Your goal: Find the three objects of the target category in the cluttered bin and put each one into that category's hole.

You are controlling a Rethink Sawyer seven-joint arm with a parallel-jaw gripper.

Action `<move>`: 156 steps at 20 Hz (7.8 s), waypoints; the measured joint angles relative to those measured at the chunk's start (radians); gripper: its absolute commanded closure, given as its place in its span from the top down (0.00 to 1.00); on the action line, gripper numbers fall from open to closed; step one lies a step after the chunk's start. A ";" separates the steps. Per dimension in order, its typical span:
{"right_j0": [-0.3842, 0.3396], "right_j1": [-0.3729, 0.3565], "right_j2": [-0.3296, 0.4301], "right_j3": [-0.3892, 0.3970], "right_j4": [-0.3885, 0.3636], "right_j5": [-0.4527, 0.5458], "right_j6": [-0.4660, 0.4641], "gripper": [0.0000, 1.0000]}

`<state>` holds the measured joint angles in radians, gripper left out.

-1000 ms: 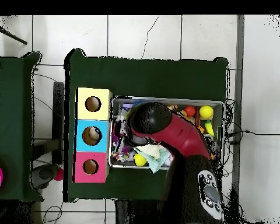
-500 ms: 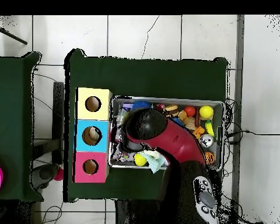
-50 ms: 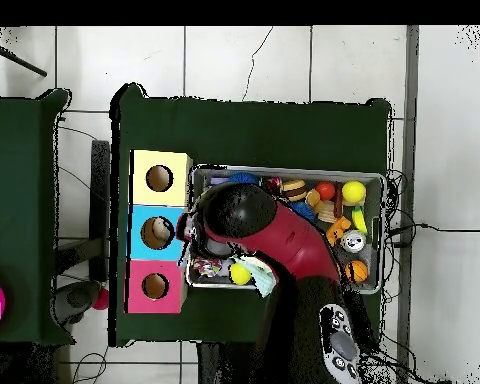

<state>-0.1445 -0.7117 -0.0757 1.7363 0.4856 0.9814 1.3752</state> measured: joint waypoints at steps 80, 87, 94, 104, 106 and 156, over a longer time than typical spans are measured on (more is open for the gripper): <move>-0.029 0.089 0.078 -0.112 -0.336 -0.172 0.000 1.00; -0.132 0.151 0.093 -0.185 -0.476 -0.222 0.000 1.00; -0.223 0.212 0.127 -0.219 -0.617 -0.317 0.000 1.00; -0.326 0.312 0.212 -0.227 -0.706 -0.360 0.000 1.00; -0.354 0.330 0.237 -0.228 -0.690 -0.357 0.000 1.00; -0.419 0.294 0.432 -0.345 -1.192 -0.175 -0.265 0.00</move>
<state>-0.5630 -0.4180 0.3567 1.3909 -0.7069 0.8069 1.1106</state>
